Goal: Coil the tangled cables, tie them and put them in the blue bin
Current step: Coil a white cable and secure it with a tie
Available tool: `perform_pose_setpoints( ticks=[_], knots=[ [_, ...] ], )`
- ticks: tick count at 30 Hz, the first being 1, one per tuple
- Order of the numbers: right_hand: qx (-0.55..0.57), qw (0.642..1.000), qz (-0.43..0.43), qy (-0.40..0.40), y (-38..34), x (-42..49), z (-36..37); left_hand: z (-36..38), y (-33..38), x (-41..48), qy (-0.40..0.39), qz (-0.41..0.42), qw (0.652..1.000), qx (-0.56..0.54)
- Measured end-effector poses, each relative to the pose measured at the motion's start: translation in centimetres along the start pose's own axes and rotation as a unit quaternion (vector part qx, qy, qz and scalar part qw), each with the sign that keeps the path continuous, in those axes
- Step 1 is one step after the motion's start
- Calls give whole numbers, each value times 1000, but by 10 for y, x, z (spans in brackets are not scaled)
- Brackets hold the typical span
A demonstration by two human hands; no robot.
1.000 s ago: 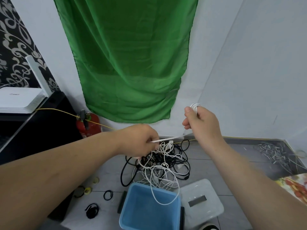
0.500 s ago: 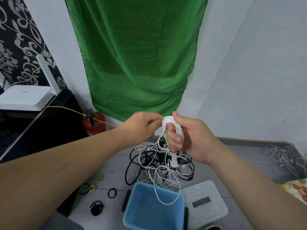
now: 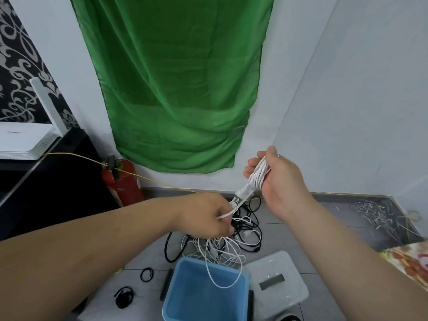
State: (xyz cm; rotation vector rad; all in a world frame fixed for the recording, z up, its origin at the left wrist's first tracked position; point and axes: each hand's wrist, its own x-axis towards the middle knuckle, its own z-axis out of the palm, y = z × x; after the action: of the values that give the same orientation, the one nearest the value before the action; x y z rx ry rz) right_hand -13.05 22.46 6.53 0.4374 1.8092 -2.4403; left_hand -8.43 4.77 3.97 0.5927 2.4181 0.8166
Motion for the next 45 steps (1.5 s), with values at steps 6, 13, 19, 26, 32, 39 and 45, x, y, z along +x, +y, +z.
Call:
perform_pose_setpoints(
  ticks=[6, 13, 19, 26, 32, 39, 45],
  knots=[
    [-392, 882, -260, -18, 8, -3, -6, -21, 11, -9, 80, 33, 996, -22],
    [-421, 878, -143, -176, 9, -18, 0, -51, -5, -16, 377, 151, 910, 83],
    [-238, 918, 8, -317, 4, -32, 12, -50, -18, -16, 359, 81, 926, -86],
    [102, 940, 123, -300, -17, -37, 20, -27, -49, -11, 147, -76, 985, -57],
    [264, 953, 120, -86, -11, -3, 1, 2, -56, -1, -9, -66, 997, 45],
    [48, 997, 31, 60, 6, 15, -9, 11, 19, 6, 99, 112, 980, 132],
    [-375, 908, -169, -78, 5, -9, -7, -26, 21, -3, 244, 117, 963, 14]
  ],
)
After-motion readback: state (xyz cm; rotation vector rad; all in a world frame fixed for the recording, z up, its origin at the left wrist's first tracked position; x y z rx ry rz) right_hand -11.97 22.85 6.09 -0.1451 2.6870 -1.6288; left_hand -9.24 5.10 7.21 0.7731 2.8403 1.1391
